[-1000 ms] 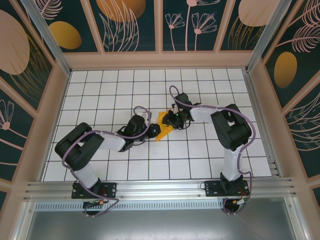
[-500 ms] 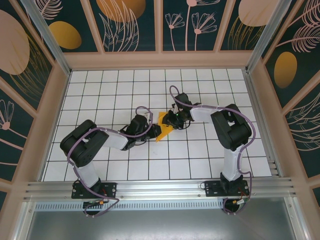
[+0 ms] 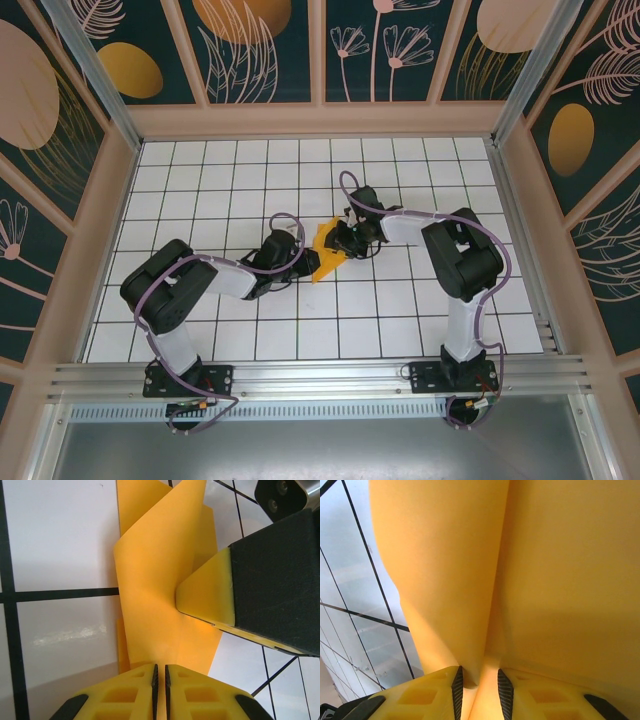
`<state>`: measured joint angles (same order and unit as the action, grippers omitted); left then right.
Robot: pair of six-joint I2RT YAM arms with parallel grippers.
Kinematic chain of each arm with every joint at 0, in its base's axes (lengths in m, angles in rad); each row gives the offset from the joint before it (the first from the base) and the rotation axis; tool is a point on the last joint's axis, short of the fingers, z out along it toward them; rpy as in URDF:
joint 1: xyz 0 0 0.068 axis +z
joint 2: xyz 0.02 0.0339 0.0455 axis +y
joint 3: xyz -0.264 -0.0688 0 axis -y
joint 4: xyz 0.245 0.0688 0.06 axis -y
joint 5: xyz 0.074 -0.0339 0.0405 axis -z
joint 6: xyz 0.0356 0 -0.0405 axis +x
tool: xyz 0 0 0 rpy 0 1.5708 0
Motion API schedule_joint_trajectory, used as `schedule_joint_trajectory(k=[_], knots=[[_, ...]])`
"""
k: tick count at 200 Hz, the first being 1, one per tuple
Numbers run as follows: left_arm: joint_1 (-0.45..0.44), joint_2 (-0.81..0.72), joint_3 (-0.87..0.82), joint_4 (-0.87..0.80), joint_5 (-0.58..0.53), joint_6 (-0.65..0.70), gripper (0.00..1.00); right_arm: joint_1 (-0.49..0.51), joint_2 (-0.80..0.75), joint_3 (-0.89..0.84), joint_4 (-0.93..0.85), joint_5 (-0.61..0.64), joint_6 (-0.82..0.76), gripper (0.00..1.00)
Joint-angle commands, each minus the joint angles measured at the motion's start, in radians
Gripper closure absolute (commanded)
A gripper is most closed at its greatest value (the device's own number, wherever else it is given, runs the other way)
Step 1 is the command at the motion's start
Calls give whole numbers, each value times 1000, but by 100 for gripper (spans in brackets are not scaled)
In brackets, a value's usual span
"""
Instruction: Fold a paper plane with a square sheet of paper (pick it up from the middle)
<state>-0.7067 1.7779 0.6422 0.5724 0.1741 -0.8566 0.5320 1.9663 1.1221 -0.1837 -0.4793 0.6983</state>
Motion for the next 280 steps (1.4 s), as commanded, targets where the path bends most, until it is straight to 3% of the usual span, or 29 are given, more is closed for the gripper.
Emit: schedule_joint_trajectory(k=[1, 80, 184, 280], knots=[[1, 17, 28, -16, -4, 25, 84, -18, 126, -74, -82, 222, 14, 70], [1, 41, 40, -40, -5, 28, 87, -20, 134, -71, -99, 243, 27, 77], [1, 62, 70, -86, -9, 54, 90, -23, 99, -77, -74, 212, 24, 77], [2, 81, 76, -129, 5, 89, 96, -32, -125, -96, 67, 91, -29, 77]])
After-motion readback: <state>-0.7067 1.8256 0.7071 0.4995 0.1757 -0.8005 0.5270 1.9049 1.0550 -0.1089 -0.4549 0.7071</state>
